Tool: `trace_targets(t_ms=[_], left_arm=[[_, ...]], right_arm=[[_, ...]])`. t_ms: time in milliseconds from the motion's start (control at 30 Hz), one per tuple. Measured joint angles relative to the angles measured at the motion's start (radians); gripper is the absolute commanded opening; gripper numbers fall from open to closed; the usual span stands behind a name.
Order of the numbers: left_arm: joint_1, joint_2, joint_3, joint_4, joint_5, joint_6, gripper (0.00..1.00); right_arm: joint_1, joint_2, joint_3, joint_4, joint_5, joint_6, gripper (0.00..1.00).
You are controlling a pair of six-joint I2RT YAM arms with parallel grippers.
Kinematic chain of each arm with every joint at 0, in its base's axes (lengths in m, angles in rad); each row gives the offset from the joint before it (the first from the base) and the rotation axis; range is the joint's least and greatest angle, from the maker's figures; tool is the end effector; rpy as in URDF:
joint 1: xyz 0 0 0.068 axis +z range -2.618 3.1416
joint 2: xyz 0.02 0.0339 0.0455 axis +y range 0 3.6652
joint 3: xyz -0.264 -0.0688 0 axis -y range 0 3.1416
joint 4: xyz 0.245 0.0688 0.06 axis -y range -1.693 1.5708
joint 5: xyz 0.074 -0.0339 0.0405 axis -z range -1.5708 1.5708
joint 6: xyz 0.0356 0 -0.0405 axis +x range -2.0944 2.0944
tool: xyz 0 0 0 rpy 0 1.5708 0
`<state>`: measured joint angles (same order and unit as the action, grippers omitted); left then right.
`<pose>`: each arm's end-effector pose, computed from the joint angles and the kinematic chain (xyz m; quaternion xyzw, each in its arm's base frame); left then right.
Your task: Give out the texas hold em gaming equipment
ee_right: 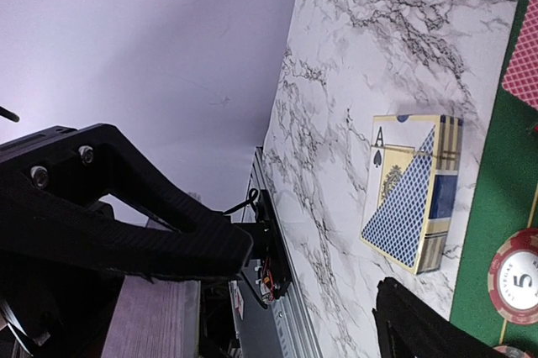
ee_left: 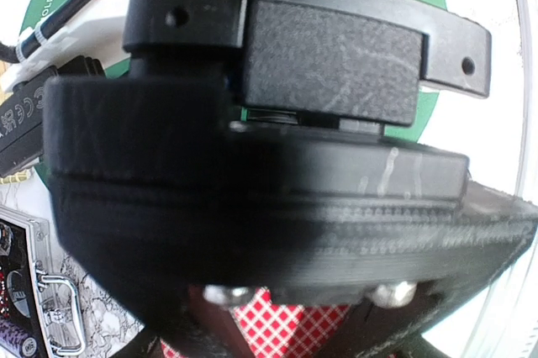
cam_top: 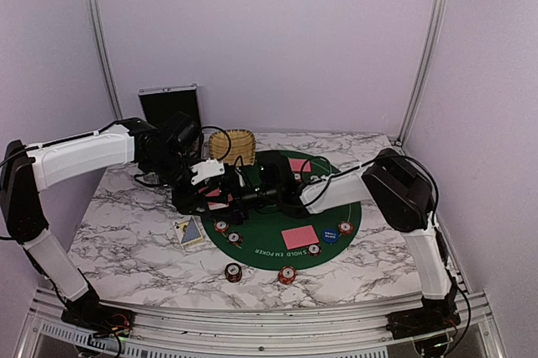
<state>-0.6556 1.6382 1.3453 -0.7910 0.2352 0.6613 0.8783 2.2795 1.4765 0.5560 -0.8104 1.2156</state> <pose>0.2648 -0.2142 0.2676 0.6121 0.7450 -0.1132 0.2397 0.2998 0.4018 0.1552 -0.1172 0.7553 0.6446 0.0133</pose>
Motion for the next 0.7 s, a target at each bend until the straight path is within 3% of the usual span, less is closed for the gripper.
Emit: trace_targets(t_ms=[567,700], left_arm=[[-0.001,0.000,0.000,-0.007,-0.002,0.000,0.15],[-0.001,-0.001,0.000,-0.007,-0.001,0.000,0.15]], right_arm=[[-0.027,-0.079,-0.091,-0.001,0.026,-0.053,0.70],[-0.029,-0.104,-0.097,-0.040,0.035,-0.084,0.61]])
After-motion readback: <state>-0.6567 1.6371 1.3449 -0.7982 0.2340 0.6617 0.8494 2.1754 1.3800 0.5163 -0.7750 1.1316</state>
